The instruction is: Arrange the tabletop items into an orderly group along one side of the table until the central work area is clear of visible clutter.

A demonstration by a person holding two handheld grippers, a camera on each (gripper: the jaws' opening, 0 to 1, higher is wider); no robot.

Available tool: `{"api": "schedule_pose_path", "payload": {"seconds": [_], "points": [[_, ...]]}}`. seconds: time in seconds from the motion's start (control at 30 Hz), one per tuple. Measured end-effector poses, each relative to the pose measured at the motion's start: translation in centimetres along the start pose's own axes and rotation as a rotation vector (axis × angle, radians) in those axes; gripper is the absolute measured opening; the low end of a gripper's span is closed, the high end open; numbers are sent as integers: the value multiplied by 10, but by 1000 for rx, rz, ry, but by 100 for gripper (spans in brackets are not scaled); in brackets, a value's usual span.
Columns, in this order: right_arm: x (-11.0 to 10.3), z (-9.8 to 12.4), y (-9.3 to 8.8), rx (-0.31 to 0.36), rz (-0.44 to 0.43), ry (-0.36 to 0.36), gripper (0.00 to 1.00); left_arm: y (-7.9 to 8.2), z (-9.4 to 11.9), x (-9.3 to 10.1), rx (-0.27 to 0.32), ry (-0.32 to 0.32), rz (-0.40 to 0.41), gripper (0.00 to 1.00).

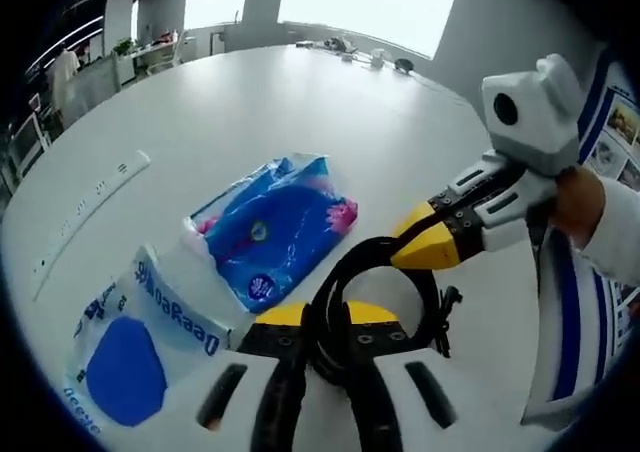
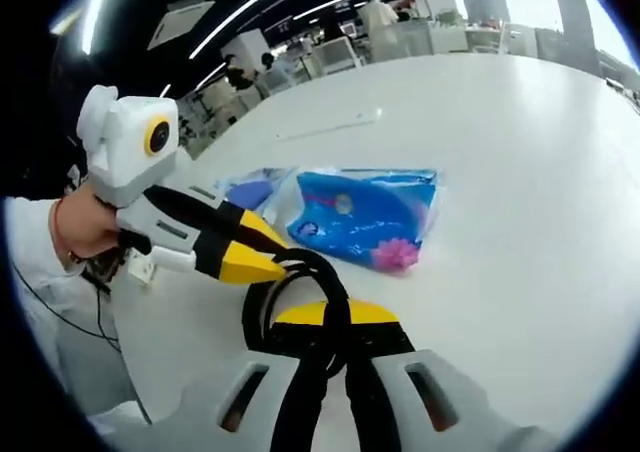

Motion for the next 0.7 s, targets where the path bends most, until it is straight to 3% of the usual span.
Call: {"api": "schedule_pose_path", "payload": {"seconds": [0.37, 0.7], "points": [[5, -7, -8, -25, 21, -20, 3, 0, -2, 2, 20, 10, -15, 8], [6, 0, -5, 16, 25, -45, 6, 3, 7, 1, 58, 37, -50, 10]]}}
Point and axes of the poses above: the point that each gripper's makers call its tool centre point, and the gripper's own axes: z roughly backward along the fingers, x roughly to its right, y roughly out of its top, the point moved 3 cm from there along z, roughly backward along the fingers, and after that the axes turned 9 degrees about -x, right-handed, at the moved point
